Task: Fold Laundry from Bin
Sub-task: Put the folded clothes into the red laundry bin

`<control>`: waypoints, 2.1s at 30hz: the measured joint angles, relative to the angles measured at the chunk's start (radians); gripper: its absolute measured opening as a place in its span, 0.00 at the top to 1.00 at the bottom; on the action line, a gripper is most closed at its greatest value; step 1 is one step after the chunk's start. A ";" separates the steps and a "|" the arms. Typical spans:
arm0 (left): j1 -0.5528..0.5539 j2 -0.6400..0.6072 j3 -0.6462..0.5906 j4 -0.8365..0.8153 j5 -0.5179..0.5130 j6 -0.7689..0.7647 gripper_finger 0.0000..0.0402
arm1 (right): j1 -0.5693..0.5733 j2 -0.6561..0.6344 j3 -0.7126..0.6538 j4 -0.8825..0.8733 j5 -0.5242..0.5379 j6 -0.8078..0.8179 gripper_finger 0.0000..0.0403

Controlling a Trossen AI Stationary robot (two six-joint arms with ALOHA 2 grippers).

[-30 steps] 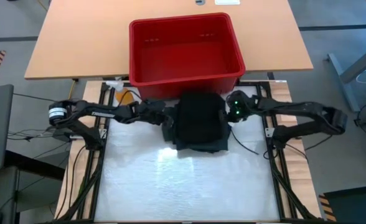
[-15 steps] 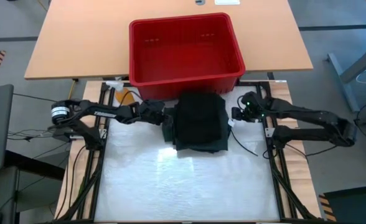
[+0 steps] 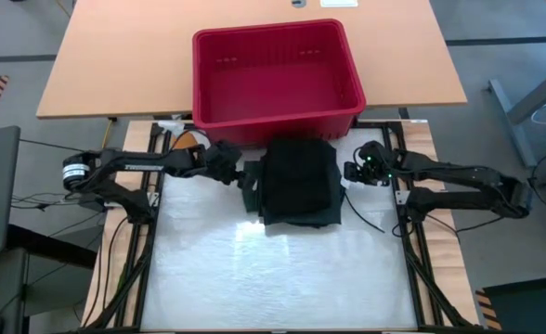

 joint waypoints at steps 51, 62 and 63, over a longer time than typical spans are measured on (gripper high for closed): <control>-0.061 0.431 -0.014 0.530 0.105 -0.261 0.47 | 0.204 0.559 -0.133 0.923 -0.030 0.205 0.89; -0.022 0.438 0.007 0.640 0.222 -0.268 0.85 | 0.189 0.511 -0.080 0.929 -0.098 0.130 0.89; -0.021 0.438 0.007 0.653 0.229 -0.269 0.86 | 0.186 0.499 -0.080 0.928 -0.104 0.130 0.89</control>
